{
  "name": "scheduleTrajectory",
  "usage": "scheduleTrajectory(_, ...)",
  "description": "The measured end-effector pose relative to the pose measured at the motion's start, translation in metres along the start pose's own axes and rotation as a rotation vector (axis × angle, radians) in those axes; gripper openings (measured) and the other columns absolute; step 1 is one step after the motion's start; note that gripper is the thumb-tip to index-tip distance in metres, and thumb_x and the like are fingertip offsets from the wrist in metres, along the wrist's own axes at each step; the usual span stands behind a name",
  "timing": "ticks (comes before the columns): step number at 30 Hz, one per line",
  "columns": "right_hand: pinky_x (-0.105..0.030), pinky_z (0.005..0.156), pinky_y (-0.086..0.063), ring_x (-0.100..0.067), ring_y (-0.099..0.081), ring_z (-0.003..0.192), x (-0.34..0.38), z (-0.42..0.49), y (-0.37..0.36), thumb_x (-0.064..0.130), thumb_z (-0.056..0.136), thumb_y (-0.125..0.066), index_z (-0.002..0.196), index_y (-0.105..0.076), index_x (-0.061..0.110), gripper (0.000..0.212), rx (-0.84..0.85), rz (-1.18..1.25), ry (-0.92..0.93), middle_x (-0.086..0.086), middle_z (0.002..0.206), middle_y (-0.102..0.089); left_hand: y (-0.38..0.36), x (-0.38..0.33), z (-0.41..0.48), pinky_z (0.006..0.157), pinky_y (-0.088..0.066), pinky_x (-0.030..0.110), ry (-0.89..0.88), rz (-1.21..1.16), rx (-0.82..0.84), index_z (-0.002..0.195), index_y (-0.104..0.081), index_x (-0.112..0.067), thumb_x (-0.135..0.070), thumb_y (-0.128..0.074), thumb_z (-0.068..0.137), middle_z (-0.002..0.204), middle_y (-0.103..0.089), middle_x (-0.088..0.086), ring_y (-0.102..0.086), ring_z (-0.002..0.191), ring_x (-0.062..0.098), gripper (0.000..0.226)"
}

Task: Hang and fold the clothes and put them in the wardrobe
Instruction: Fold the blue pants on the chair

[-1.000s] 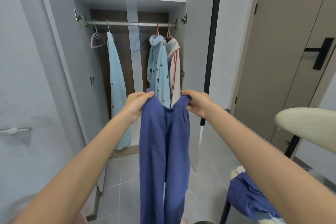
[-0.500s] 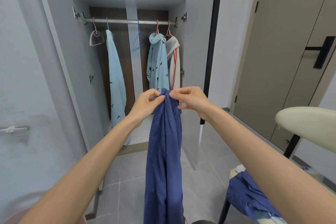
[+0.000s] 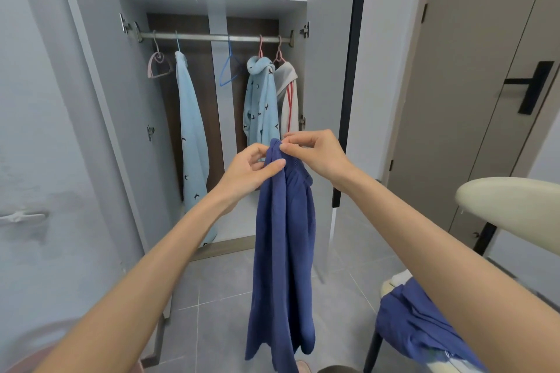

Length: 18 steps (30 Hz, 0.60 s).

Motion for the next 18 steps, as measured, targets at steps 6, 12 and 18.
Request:
scheduleTrajectory(6, -0.007, 0.07, -0.046, -0.001, -0.061, 0.089, 0.0, -0.005, 0.003, 0.02, 0.093, -0.06, 0.097, -0.069, 0.016, 0.01, 0.016, 0.036, -0.046, 0.009, 0.096, -0.067, 0.004, 0.002, 0.001, 0.077, -0.049, 0.017, -0.008, -0.005, -0.057, 0.1, -0.059, -0.017, -0.021, -0.047, 0.098, 0.1, -0.065, -0.005, -0.062, 0.088, 0.0, 0.013)
scheduleTrajectory(12, -0.01, 0.076, -0.045, -0.004, -0.06, 0.1, -0.018, -0.027, -0.008, 0.011, 0.09, -0.062, 0.109, -0.056, 0.018, 0.022, 0.332, -0.035, -0.12, 0.006, 0.105, -0.066, 0.015, 0.015, 0.005, 0.086, -0.044, 0.031, 0.077, -0.042, -0.086, 0.096, -0.057, -0.022, -0.029, -0.041, 0.101, 0.097, -0.062, -0.002, -0.057, 0.092, 0.012, 0.018)
scheduleTrajectory(18, -0.041, 0.081, -0.051, -0.014, -0.058, 0.081, -0.028, -0.034, -0.028, 0.027, 0.078, -0.072, 0.098, -0.059, 0.018, 0.026, 0.4, -0.451, 0.094, 0.009, 0.087, -0.065, 0.02, 0.015, 0.007, 0.083, -0.045, 0.029, 0.081, -0.087, -0.14, 0.091, -0.056, -0.023, -0.028, -0.042, 0.101, 0.092, -0.061, -0.003, -0.057, 0.087, 0.011, 0.018)
Point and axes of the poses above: each hand's wrist, its own z-axis towards the middle knuckle, its own y-axis out of the back of the hand, x = y × z, the point moved 4 cm from there along z, towards the middle knuckle
